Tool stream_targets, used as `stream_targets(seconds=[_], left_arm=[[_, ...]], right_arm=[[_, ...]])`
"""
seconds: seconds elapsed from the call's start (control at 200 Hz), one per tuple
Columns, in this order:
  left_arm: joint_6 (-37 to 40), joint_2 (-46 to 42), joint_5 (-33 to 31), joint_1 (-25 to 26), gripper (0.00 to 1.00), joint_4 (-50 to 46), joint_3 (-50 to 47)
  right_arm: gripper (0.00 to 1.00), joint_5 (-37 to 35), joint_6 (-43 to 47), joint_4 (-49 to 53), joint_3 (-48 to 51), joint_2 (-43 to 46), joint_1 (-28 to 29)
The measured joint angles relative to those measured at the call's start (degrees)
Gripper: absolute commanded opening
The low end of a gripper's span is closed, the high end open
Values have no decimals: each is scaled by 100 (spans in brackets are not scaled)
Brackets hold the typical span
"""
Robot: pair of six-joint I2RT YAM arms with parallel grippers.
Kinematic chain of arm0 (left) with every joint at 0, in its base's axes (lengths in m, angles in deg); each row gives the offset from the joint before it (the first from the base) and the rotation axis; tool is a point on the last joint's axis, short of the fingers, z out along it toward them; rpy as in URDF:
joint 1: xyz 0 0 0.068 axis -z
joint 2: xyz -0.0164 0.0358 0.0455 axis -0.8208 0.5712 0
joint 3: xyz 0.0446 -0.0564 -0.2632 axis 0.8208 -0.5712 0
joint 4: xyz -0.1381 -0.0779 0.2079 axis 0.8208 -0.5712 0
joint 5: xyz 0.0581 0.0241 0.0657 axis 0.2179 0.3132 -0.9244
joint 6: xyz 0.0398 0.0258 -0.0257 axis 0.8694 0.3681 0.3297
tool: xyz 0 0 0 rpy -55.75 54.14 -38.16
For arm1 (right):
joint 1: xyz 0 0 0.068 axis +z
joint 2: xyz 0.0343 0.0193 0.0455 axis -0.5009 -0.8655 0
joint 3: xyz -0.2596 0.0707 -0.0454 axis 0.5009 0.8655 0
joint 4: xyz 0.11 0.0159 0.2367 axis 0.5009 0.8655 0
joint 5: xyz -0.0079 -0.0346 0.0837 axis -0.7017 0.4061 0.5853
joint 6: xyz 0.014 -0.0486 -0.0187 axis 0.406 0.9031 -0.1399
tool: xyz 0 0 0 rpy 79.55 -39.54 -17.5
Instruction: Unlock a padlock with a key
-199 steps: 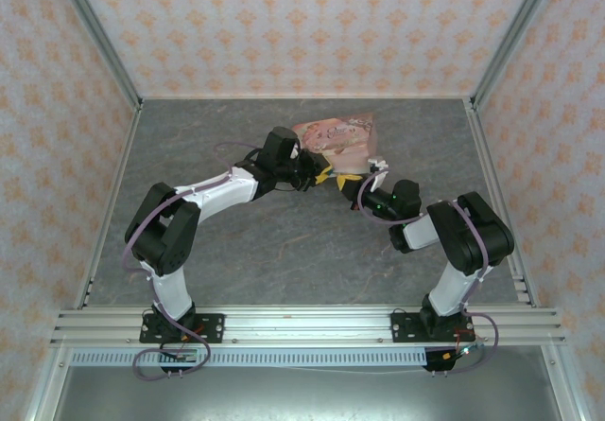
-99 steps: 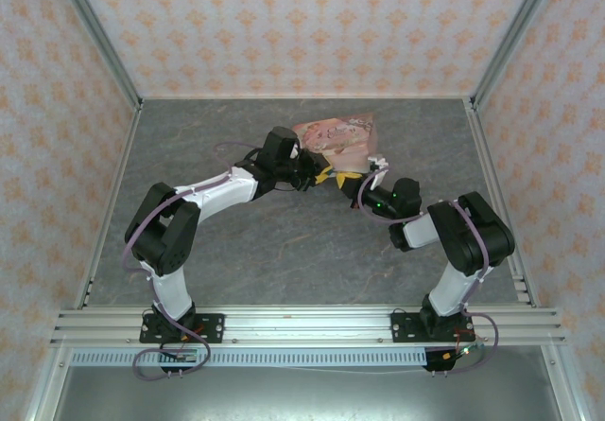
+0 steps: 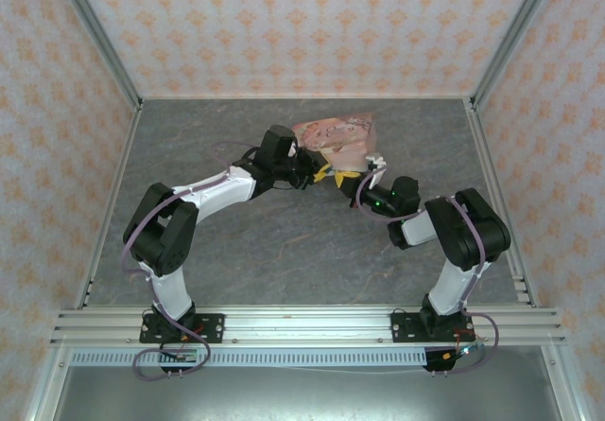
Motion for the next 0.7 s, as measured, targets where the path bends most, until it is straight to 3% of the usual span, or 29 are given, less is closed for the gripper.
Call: stream_targets(seconds=[0.701], left_arm=[[2, -2, -31, -37, 15, -142, 2]], right_arm=[[0, 98, 640, 337, -151, -94, 0]])
